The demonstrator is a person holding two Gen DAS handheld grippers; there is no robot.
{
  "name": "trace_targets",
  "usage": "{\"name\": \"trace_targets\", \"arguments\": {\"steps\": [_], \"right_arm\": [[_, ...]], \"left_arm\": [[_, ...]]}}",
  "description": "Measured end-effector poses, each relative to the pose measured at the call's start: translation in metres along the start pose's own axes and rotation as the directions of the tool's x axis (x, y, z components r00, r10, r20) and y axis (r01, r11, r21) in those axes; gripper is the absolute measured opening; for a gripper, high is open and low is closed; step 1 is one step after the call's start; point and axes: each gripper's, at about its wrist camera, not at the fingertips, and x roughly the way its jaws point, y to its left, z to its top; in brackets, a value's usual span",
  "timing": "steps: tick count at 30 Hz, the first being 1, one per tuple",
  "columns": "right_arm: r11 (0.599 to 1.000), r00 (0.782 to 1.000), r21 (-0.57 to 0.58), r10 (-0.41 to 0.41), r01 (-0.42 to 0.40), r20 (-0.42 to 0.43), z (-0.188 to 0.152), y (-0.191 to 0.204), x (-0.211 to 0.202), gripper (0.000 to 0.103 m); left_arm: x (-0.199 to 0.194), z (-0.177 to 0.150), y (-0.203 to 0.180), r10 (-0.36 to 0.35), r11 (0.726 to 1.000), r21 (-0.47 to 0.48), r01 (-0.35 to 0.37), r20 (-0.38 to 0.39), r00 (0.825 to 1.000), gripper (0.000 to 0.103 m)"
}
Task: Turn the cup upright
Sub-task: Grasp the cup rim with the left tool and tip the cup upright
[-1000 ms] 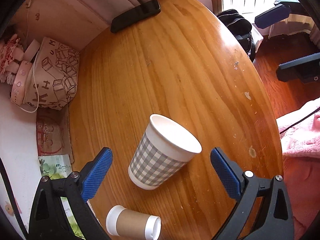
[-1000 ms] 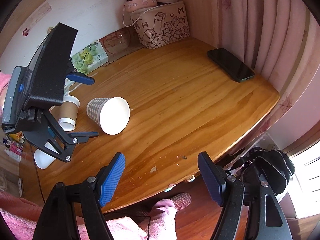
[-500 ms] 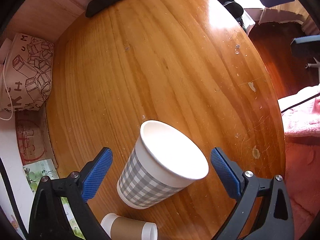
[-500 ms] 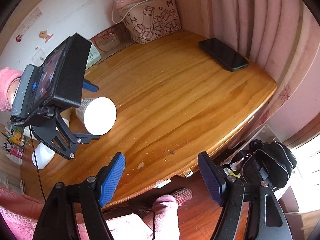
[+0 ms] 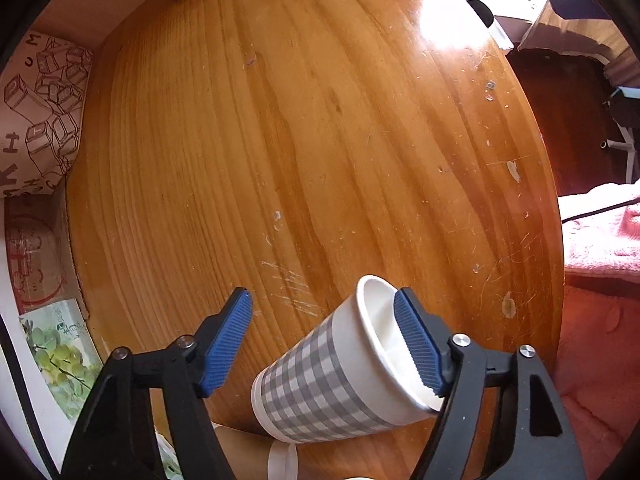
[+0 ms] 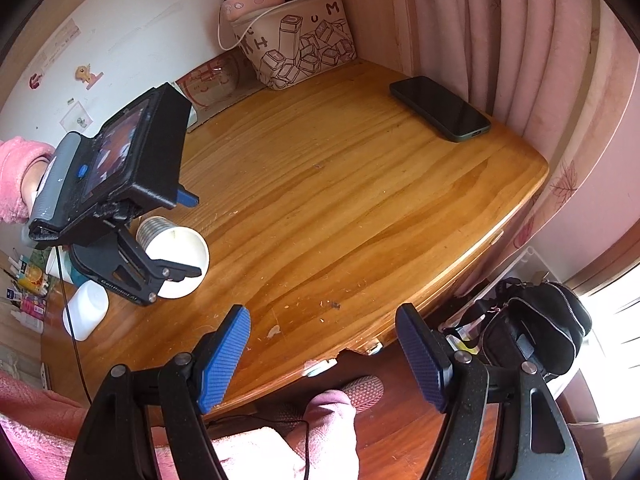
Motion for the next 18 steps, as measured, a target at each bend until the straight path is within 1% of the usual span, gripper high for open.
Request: {"name": "trace_targets", "arguments": {"steps": [1, 2, 3, 6, 10, 14, 18], "right_arm": [[1.0, 1.0, -0.001, -0.001, 0.001, 0.0, 0.0, 0.0, 0.0, 0.076], [1.0, 1.0, 0.0, -0.001, 0.001, 0.0, 0.0, 0.0, 0.0, 0.076], [1.0, 1.0, 0.001, -0.002, 0.002, -0.001, -0.001, 0.0, 0.0, 0.076], [1.0, 1.0, 0.005, -0.005, 0.005, 0.001, -0.002, 0.0, -0.001, 0.076], [1.0, 1.0, 0.006, -0.008, 0.008, 0.007, -0.004, 0.002, -0.003, 0.076], [1.0, 1.0, -0.003, -0.012, 0.012, 0.016, -0.006, 0.005, -0.006, 0.076], [1.0, 0.999, -0.023, -0.017, 0.018, 0.028, -0.008, 0.012, -0.01, 0.076]], "left_arm": [[0.002, 0.0, 0.001, -0.013, 1.0, -0.02, 0.013, -0.005, 1.0, 0.066], [0.002, -0.001, 0.003, -0.029, 0.999, -0.04, 0.028, -0.01, 1.0, 0.063], [0.002, -0.001, 0.005, -0.046, 0.997, -0.062, 0.045, -0.012, 0.999, 0.059], [0.001, -0.005, 0.011, -0.078, 0.991, -0.114, 0.077, -0.007, 0.997, 0.046], [-0.004, -0.012, 0.016, -0.11, 0.98, -0.163, 0.11, 0.008, 0.994, 0.039], [-0.013, -0.026, 0.021, -0.12, 0.969, -0.21, 0.127, 0.048, 0.992, 0.033], [-0.024, -0.04, 0.022, -0.144, 0.951, -0.262, 0.164, 0.093, 0.985, 0.029]]}}
